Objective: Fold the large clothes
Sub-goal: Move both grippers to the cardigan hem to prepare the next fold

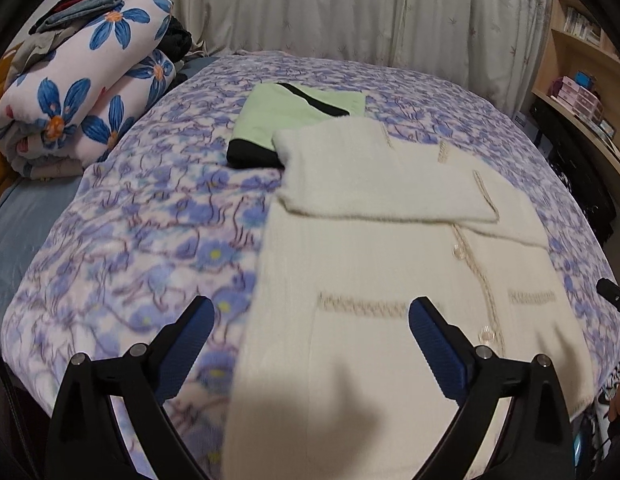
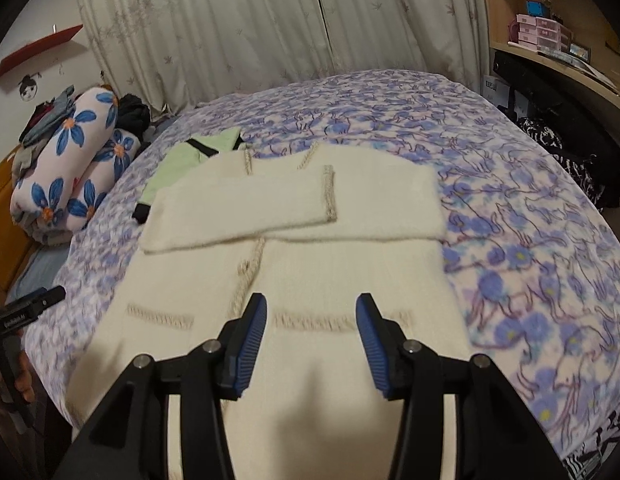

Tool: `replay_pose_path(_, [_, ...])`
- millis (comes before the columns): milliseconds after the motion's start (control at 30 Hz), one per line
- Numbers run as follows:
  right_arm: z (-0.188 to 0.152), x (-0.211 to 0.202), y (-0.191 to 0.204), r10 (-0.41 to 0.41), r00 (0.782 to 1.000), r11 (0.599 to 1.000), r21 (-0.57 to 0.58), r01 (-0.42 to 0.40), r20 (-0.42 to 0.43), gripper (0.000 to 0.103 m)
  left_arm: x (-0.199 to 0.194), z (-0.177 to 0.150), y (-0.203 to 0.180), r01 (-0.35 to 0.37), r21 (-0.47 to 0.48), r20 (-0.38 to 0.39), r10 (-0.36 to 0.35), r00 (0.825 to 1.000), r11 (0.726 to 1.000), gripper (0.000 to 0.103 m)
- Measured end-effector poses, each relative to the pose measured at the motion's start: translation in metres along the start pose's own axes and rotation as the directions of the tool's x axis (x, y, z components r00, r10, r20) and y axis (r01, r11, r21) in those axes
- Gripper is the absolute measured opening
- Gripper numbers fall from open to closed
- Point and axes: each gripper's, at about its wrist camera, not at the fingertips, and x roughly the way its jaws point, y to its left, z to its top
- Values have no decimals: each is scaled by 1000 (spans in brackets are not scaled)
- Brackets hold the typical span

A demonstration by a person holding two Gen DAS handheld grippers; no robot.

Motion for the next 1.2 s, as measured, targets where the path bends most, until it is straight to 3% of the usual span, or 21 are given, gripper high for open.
replay_pose_path(333, [-60, 0, -33, -33, 995, 999, 4, 33, -98, 46, 17, -62, 35, -8, -60, -114, 1, 993, 998, 97])
replay_pose_path(633, [-95, 9, -93, -69, 979, 989, 115, 92, -192, 46, 52, -96, 71, 59, -174, -224, -97, 970, 983, 97])
replay_pose_path(767, [-105, 8, -115, 17, 978, 981, 193, 25, -210, 46, 57, -99, 69, 85, -139, -226, -115, 967, 987, 97])
replay_pose_path(900, [-104, 0, -116, 22, 982, 983, 185, 13, -188, 46, 60, -99, 63, 83, -102, -232, -104, 967, 991, 97])
replay_pose_path(1000, [-101, -8, -122, -17, 986, 983, 178, 47, -167, 46, 56, -98, 61, 113, -94, -232, -132, 964, 989, 97])
replay_pose_path(1100, [-105, -2, -132, -22, 974, 983, 171, 62, -224, 46, 55, -102, 55, 168, -55, -242, -176, 954, 984, 97])
replay_pose_path(1200, [-117, 7, -144, 28, 959, 981, 190, 27, -281, 46, 61, -109, 55, 191, -12, -252, -188, 949, 981, 97])
